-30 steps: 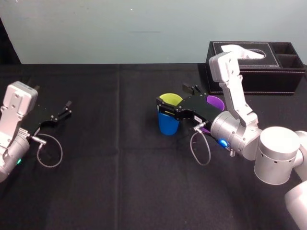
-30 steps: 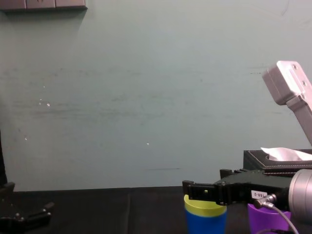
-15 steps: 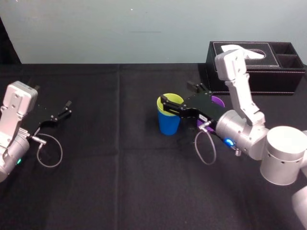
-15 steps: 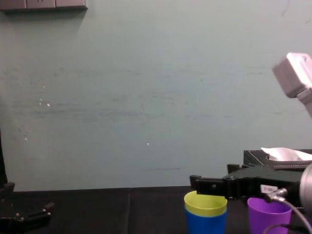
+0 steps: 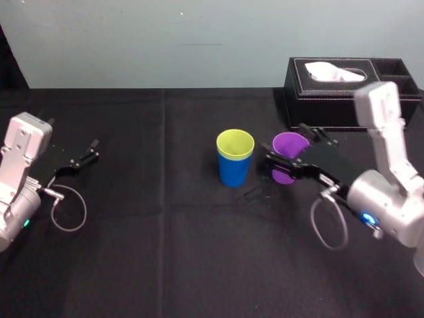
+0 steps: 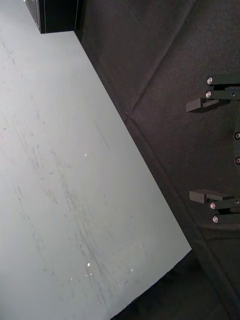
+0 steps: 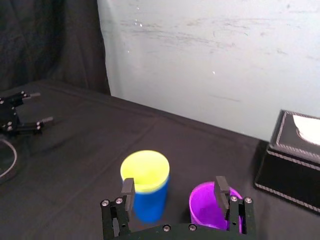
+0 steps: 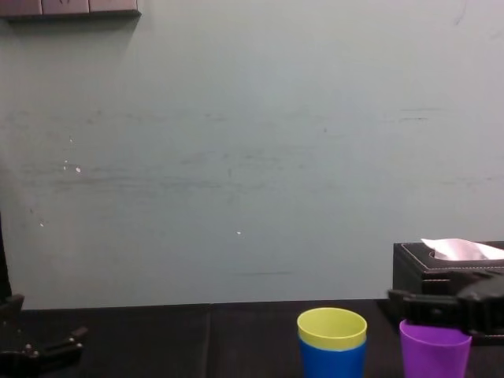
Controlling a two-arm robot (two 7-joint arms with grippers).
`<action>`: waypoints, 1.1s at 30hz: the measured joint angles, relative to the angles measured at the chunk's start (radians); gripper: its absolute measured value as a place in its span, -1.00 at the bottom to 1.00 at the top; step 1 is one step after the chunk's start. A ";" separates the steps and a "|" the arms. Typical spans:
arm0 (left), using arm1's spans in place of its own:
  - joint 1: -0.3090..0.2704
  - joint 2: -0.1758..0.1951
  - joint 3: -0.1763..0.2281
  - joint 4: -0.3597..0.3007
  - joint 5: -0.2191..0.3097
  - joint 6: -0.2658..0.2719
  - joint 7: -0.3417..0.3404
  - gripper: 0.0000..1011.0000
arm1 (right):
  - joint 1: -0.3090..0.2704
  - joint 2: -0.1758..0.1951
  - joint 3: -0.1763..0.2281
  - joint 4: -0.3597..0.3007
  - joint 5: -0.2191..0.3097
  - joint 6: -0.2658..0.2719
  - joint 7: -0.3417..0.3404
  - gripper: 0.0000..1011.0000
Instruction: Stack the three plastic cups sequentially using one hand.
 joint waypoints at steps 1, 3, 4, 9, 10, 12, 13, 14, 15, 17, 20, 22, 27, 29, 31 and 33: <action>0.000 0.000 0.000 0.000 0.000 0.000 0.000 1.00 | -0.010 0.005 0.006 -0.006 0.004 -0.001 0.001 0.98; 0.000 0.000 0.000 0.000 0.000 0.000 0.000 1.00 | -0.042 0.024 0.027 -0.020 0.022 -0.001 0.005 0.98; 0.000 0.000 0.000 0.000 0.000 0.000 0.000 1.00 | -0.050 0.028 0.033 -0.022 0.028 -0.001 0.007 0.98; 0.000 0.000 0.000 0.000 0.000 0.000 0.000 1.00 | -0.085 0.056 0.053 -0.019 0.044 -0.010 0.012 0.98; 0.000 0.000 0.000 0.000 0.000 0.000 0.000 1.00 | -0.094 0.064 0.054 -0.011 0.042 -0.021 0.012 0.98; 0.000 0.000 0.000 0.000 0.000 0.000 0.000 1.00 | -0.103 0.068 0.053 0.000 0.034 -0.037 0.010 0.98; 0.000 0.000 0.000 0.000 0.000 0.000 0.000 1.00 | -0.110 0.069 0.051 0.012 0.022 -0.055 0.003 0.98; 0.000 0.000 0.000 0.000 0.000 0.000 0.000 1.00 | -0.113 0.068 0.050 0.018 0.016 -0.064 0.000 0.98; 0.000 0.000 0.000 0.000 0.000 0.000 0.000 1.00 | -0.117 0.063 0.046 0.032 0.004 -0.082 -0.008 0.98; 0.000 0.000 0.000 0.000 0.000 0.000 0.000 1.00 | -0.119 0.056 0.043 0.049 -0.007 -0.096 -0.016 0.98; 0.000 0.000 0.000 0.000 0.000 0.000 0.000 1.00 | -0.117 0.039 0.039 0.084 -0.026 -0.120 -0.027 0.98; 0.000 0.000 0.000 0.000 0.000 0.000 0.000 1.00 | -0.113 0.030 0.037 0.101 -0.036 -0.133 -0.033 0.98; 0.000 0.000 0.000 0.000 0.000 0.000 0.000 1.00 | -0.088 -0.005 0.034 0.161 -0.059 -0.169 -0.042 0.98; 0.000 0.000 0.000 0.000 0.000 0.000 0.000 1.00 | -0.075 -0.017 0.031 0.183 -0.065 -0.182 -0.037 0.98; 0.000 0.000 0.000 0.000 0.000 0.000 0.000 1.00 | -0.068 -0.023 0.028 0.197 -0.068 -0.191 -0.031 0.98; 0.000 0.000 0.000 0.000 0.000 0.000 0.000 1.00 | -0.056 -0.033 0.023 0.219 -0.073 -0.208 -0.021 0.98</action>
